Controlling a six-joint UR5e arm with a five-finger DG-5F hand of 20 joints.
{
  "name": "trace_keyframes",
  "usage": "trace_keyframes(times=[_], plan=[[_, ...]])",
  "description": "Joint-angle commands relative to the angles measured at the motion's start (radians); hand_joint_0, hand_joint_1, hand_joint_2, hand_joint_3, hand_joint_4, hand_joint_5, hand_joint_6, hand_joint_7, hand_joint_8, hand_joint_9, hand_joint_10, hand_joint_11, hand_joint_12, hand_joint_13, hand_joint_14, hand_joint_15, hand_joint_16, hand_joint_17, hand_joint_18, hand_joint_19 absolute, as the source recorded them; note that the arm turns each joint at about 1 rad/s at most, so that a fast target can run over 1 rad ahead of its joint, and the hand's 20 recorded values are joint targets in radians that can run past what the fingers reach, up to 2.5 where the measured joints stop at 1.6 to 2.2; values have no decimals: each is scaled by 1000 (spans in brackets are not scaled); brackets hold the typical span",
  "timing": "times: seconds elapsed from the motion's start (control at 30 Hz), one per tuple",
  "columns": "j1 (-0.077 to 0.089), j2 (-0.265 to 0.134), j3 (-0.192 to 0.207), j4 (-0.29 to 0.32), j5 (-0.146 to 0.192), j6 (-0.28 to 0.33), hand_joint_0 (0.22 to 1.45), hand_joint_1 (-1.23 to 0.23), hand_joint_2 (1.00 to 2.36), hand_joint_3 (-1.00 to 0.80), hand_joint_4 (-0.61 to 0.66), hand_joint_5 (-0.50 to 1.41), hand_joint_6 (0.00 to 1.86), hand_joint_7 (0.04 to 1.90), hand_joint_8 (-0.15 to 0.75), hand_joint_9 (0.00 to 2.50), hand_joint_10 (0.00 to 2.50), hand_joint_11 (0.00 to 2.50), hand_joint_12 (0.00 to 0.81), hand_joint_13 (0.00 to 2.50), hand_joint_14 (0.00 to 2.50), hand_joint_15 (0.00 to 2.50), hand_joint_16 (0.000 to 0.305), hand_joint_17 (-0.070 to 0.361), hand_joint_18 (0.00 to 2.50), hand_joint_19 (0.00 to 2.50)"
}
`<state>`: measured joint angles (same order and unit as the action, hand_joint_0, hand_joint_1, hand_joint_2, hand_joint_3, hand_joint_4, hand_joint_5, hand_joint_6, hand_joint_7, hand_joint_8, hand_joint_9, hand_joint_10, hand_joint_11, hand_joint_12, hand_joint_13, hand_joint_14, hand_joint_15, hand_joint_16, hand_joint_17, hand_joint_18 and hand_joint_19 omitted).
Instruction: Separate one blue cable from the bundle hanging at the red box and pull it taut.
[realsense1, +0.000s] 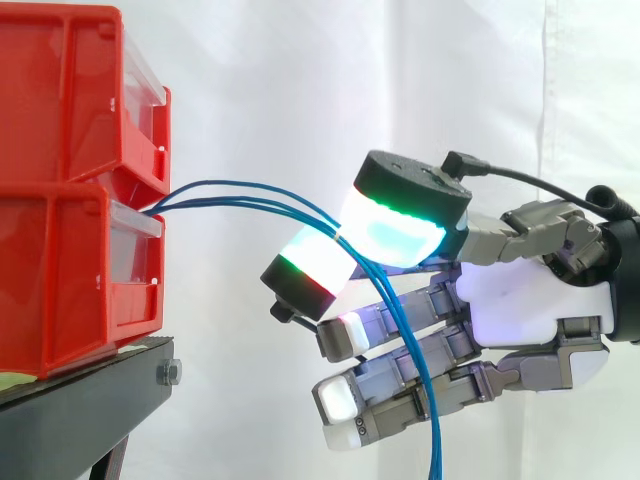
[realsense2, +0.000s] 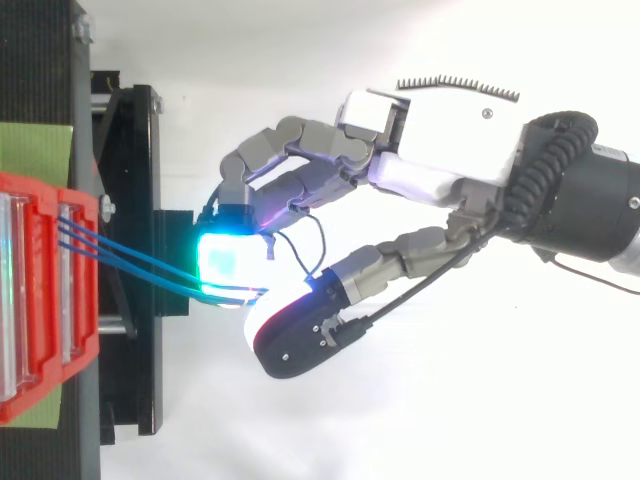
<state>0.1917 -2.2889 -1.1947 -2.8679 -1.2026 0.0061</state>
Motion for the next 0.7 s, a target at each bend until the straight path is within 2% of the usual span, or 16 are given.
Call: trace_keyframes(times=[0.0, 0.37, 0.53, 0.6, 0.67], plan=[[0, 2, 0, -1, 0, 0, 559, -829, 1000, -500, -65, -252, 898, 933, 227, 815, 14, 1271, 376, 660, 23, 732, 50, 113, 519, 497], [0, 0, 0, -1, 0, 0, 535, -802, 1000, -500, -56, -250, 900, 915, 232, 838, 12, 1272, 380, 683, 24, 722, 51, 115, 540, 505], [0, 0, 0, -1, 0, 0, 648, -700, 1000, -500, -78, -244, 897, 943, 224, 856, 15, 1274, 366, 698, 23, 723, 48, 109, 537, 516], [0, 0, 0, -1, 0, 0, 680, -703, 1000, -500, -106, -242, 906, 976, 225, 868, 14, 1275, 363, 712, 25, 727, 48, 108, 547, 515], [0, 0, 0, -1, 0, 0, 683, -720, 1007, -422, -113, -244, 912, 1009, 225, 870, 15, 1277, 364, 715, 24, 725, 48, 108, 552, 515]])
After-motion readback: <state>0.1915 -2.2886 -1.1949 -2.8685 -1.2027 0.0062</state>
